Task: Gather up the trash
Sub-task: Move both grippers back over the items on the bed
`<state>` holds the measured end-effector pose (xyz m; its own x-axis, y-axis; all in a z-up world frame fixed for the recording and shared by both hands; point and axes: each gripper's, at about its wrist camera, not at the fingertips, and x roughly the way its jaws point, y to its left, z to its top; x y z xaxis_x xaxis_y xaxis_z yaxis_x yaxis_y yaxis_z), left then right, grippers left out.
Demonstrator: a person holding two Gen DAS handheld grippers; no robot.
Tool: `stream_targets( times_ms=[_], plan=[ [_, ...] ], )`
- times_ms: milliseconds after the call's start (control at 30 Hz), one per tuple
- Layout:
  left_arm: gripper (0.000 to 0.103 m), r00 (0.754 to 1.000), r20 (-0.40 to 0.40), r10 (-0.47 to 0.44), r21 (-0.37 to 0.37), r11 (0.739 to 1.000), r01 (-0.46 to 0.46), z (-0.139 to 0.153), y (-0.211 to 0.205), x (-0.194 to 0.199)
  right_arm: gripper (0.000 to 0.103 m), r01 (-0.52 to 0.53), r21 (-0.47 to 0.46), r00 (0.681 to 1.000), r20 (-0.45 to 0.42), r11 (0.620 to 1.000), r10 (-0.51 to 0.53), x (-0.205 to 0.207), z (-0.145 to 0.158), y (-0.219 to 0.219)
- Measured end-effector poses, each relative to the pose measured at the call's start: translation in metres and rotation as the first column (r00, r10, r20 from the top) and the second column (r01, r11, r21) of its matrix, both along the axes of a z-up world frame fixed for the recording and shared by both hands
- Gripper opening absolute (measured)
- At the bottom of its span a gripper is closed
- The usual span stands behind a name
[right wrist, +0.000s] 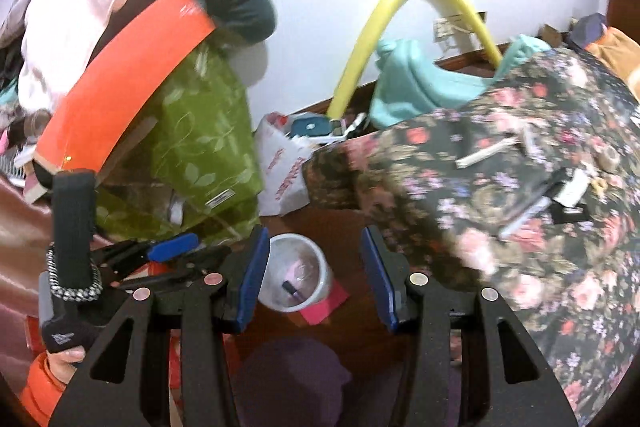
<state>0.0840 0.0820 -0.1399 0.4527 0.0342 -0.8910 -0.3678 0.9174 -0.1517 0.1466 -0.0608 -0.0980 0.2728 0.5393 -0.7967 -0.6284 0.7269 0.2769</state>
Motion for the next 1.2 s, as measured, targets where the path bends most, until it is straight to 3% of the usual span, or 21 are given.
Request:
stream_targets(
  times_ms=[233,500,700,833,1033,1200],
  plan=[
    [0.047,0.994,0.052,-0.099,0.049,0.994,0.096,0.027,-0.053,0.049,0.044,0.127,0.014,0.991,0.027,0.992,-0.127,0.035,0.009,-0.066],
    [0.047,0.976,0.062,-0.209,0.064,0.977,0.205,0.032,-0.11,0.113,0.044,0.283,0.004,0.959,0.03,0.959,-0.283,0.076,0.008,-0.151],
    [0.047,0.958,0.035,-0.284,0.056,0.958,0.282,0.014,-0.148,0.156,0.044,0.387,-0.043,0.922,0.013,0.921,-0.387,0.102,-0.011,-0.207],
    [0.047,0.946,0.007,-0.323,0.038,0.946,0.323,-0.002,-0.165,0.177,0.044,0.419,-0.071,0.905,-0.054,0.905,-0.423,0.116,-0.038,-0.231],
    [0.047,0.922,-0.037,-0.386,0.022,0.922,0.387,-0.029,-0.191,0.204,0.044,0.434,-0.088,0.882,-0.162,0.897,-0.442,0.136,-0.076,-0.238],
    [0.047,0.901,-0.066,-0.428,0.056,0.9,0.432,-0.045,-0.2,0.21,0.044,0.439,-0.061,0.873,-0.209,0.896,-0.442,0.154,-0.085,-0.231]
  ],
)
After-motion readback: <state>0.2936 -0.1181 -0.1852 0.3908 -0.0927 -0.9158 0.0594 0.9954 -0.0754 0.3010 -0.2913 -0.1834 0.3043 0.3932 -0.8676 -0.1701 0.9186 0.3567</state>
